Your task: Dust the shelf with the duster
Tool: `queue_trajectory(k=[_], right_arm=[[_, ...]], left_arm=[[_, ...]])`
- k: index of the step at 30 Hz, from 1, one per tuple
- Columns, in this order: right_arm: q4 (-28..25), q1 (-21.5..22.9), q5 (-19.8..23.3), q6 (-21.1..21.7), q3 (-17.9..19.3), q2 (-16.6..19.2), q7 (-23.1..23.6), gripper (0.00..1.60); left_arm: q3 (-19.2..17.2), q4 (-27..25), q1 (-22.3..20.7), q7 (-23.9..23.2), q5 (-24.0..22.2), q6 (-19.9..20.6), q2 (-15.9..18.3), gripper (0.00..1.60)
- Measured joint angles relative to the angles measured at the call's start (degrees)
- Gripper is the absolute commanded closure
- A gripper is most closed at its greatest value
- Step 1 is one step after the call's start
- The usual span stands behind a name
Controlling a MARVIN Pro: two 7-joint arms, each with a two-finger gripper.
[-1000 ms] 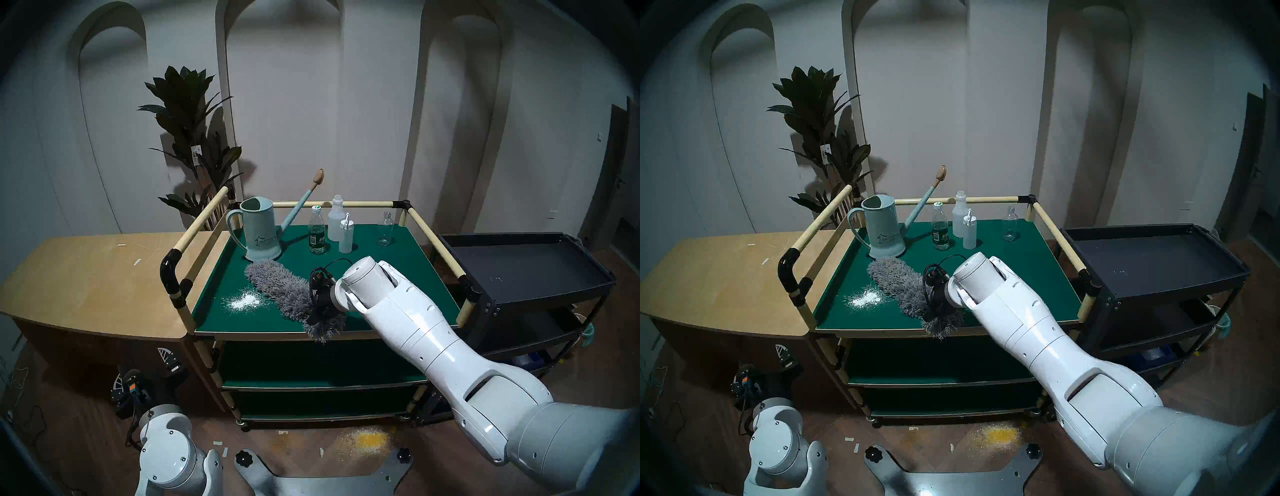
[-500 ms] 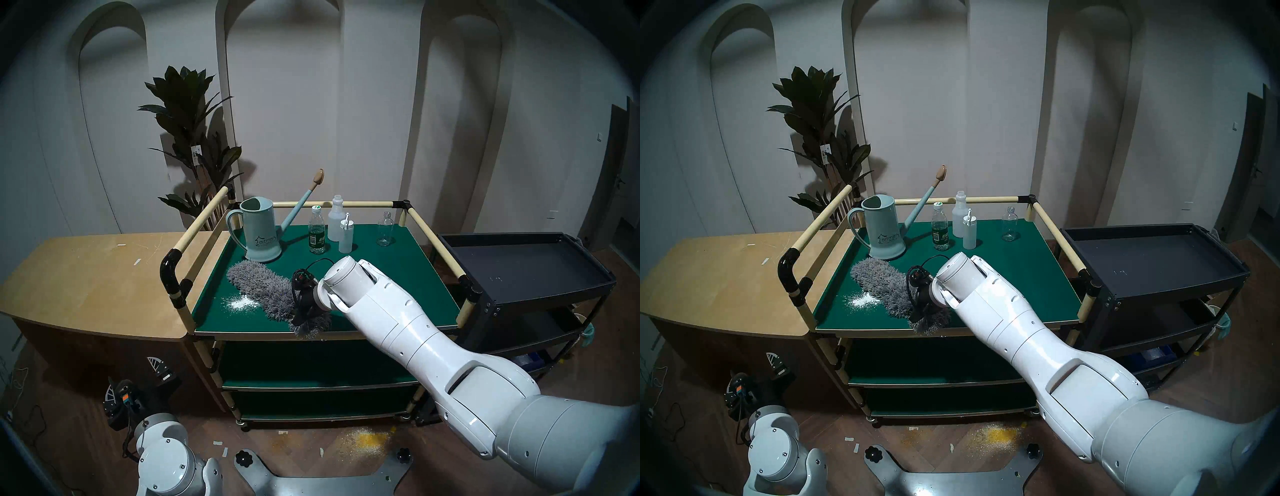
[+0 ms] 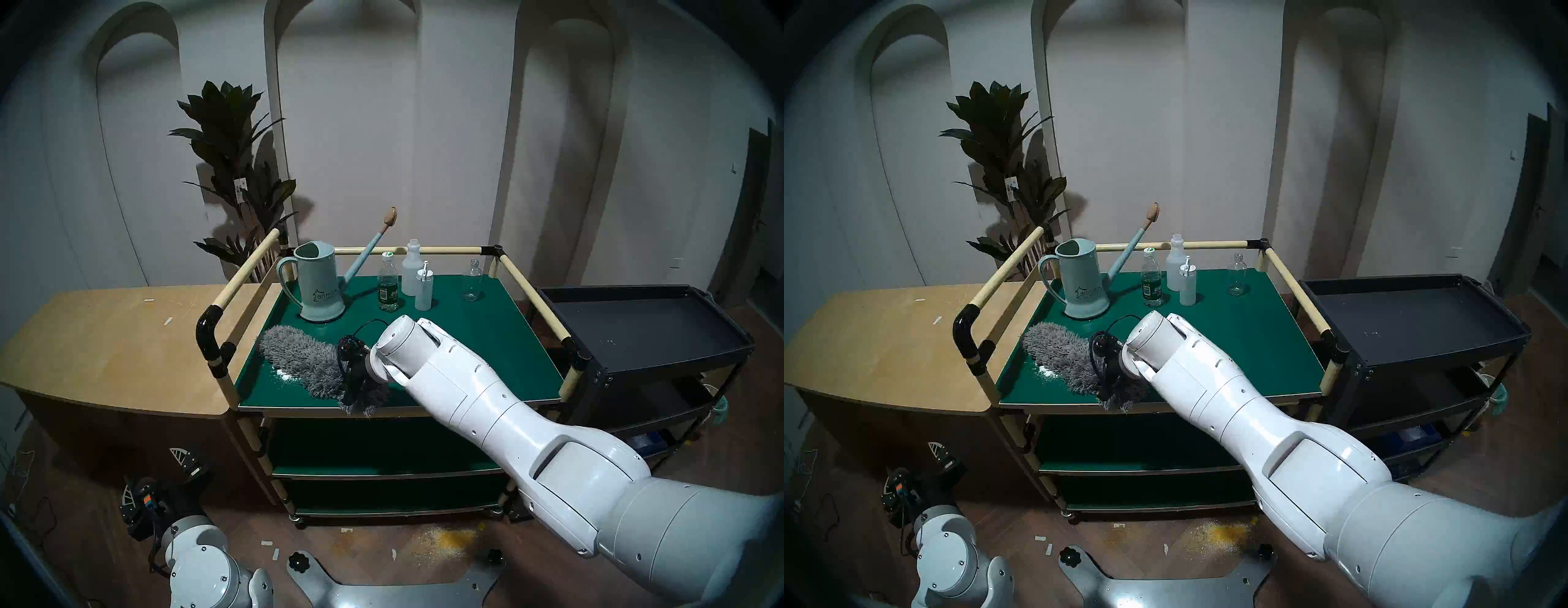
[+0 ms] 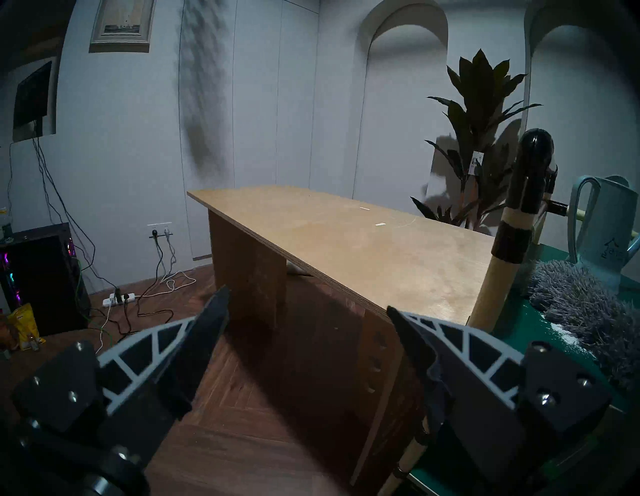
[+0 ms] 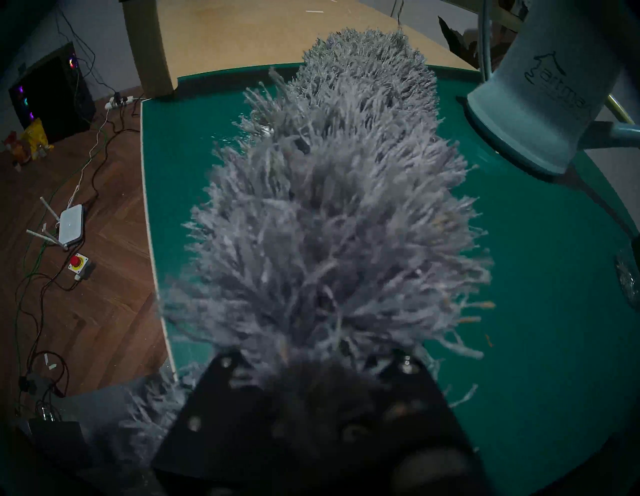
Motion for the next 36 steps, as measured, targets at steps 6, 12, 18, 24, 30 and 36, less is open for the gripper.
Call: queue_trajectory(k=[6,12,18,24,30,36], right_arm=[[-0.48,0.88,-0.87,-0.3,-1.91,0.64,2.57,1.6],[-3.08,1.36,-1.43,-0.31,-4.22,2.57,6.65,1.6],[-6.82,1.58,-2.17,-0.35,-6.51,5.53,11.39,1.6],[-10.7,1.59,-2.53,-0.36,-8.07,8.79,15.89,1.6],[-14.02,0.66,-3.62,-0.26,-10.15,13.08,22.17,1.6],[-17.65,-0.52,-5.13,-0.41,-11.6,17.41,28.32,1.6]], left_arm=[[1.18,0.23,0.7,1.76,-0.33,-1.62,0.48,0.0],[2.29,0.55,1.21,3.04,-0.32,-3.07,1.12,0.0],[3.62,0.78,1.96,4.39,-0.3,-4.52,1.99,0.0],[5.09,1.22,2.67,5.91,-0.38,-5.94,3.13,0.0],[6.81,1.65,3.17,7.68,-0.49,-7.35,4.67,0.0],[8.58,2.12,3.4,9.45,-0.64,-8.52,6.45,0.0]])
